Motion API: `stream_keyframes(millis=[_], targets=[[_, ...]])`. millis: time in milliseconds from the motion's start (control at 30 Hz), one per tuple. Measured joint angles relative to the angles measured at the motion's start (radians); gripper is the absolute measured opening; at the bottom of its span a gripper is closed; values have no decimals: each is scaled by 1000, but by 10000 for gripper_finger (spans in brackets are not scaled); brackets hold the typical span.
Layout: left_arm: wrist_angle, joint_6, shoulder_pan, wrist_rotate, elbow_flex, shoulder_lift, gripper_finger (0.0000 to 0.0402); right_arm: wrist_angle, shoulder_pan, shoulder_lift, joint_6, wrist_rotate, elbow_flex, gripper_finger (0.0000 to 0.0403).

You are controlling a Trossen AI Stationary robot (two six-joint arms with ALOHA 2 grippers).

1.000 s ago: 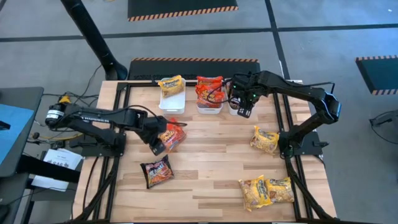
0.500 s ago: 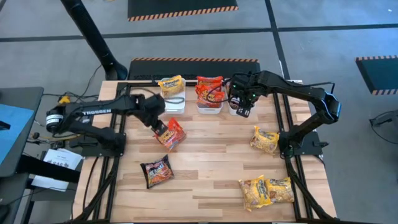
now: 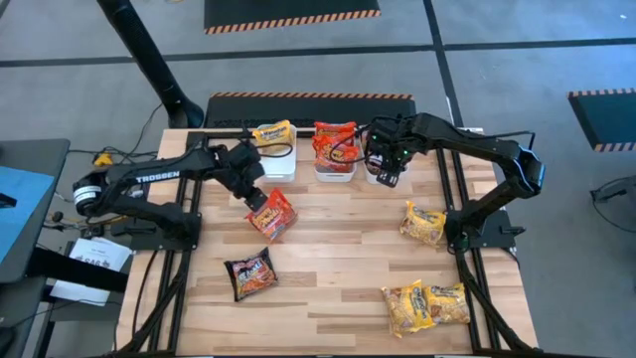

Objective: Sort Maruchan noodles
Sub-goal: Put the orange noodle pack into the middle white bin

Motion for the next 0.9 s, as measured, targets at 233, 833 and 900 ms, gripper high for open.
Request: stream_keyframes(millis=[233,833,900], targets=[[23,6,13,15,-41,0,99,20,0,0,0,0,0,196],[236,-24,13,103,-185,0,99,19,0,0,1,0,0,195],[266,-27,12,129,-200,0,99,19,0,0,1,0,0,195]])
